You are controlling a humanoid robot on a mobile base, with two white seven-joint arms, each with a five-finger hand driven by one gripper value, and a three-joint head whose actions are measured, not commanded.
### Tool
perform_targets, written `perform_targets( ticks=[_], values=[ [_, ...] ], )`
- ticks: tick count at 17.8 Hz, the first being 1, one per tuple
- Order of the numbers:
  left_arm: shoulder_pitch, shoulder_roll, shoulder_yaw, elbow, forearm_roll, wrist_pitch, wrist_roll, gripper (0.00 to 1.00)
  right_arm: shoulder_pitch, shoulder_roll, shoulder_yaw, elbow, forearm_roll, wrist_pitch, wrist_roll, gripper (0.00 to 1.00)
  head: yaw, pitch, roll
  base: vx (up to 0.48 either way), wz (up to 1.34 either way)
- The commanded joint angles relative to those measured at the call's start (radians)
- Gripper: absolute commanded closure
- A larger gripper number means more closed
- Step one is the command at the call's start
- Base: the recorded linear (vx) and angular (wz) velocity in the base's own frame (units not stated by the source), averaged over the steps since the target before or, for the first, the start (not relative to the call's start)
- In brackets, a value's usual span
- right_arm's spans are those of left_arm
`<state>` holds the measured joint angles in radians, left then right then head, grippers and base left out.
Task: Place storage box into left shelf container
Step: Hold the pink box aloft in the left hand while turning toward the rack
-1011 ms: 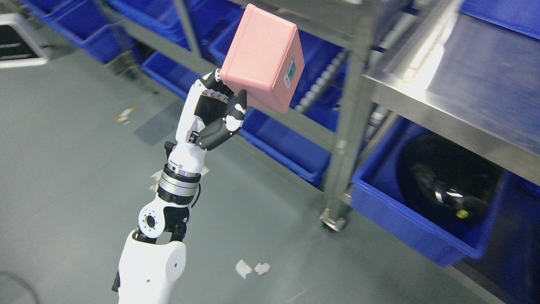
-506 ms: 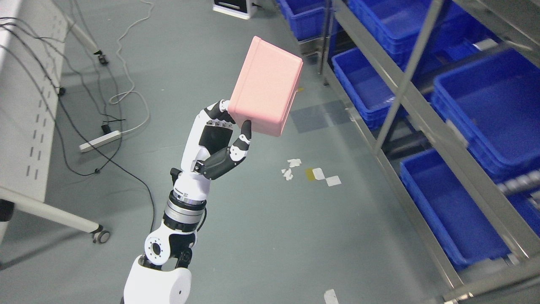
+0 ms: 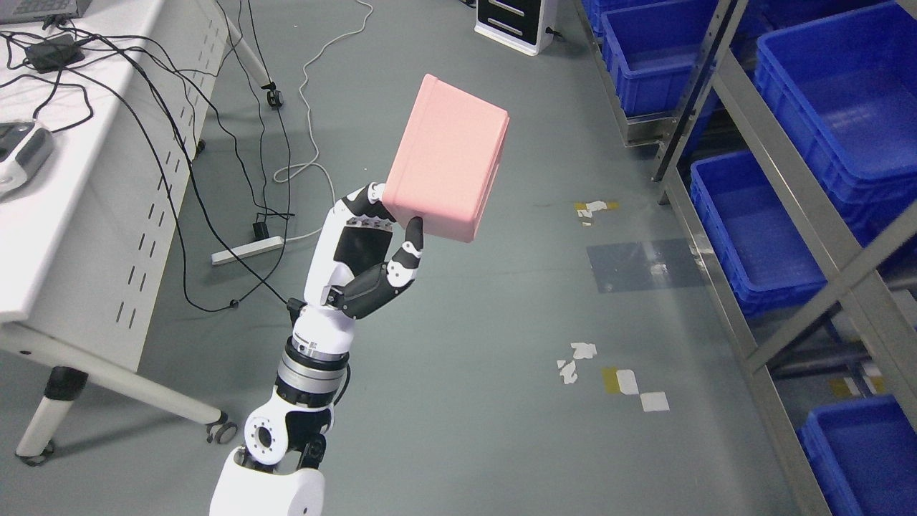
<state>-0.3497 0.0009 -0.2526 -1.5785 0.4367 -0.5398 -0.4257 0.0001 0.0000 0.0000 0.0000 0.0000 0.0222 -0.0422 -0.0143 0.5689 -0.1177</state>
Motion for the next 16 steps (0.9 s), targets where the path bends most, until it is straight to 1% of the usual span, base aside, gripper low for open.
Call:
perform_targets(
  ticks=[1,11,16],
  values=[
    [0.020,0.017,0.001,-0.015,0.000,-0.003,-0.001,0.98,0.009,-0.017,-0.005,-0.017,0.002,-0.001,-0.001,0.00,0.0000,0.000,0.000,0.506,0.08],
    [0.141,0.017,-0.043,-0.015,0.000,-0.009,-0.088,0.98,0.009,-0.017,-0.005,-0.017,0.002,-0.001,-0.001,0.00,0.0000,0.000,0.000,0.556,0.03],
    [0.208,0.017,-0.068,-0.015,0.000,-0.012,-0.102,0.97,0.009,-0.017,-0.005,-0.017,0.002,-0.001,-0.001,0.00,0.0000,0.000,0.000,0.531,-0.01]
  ],
)
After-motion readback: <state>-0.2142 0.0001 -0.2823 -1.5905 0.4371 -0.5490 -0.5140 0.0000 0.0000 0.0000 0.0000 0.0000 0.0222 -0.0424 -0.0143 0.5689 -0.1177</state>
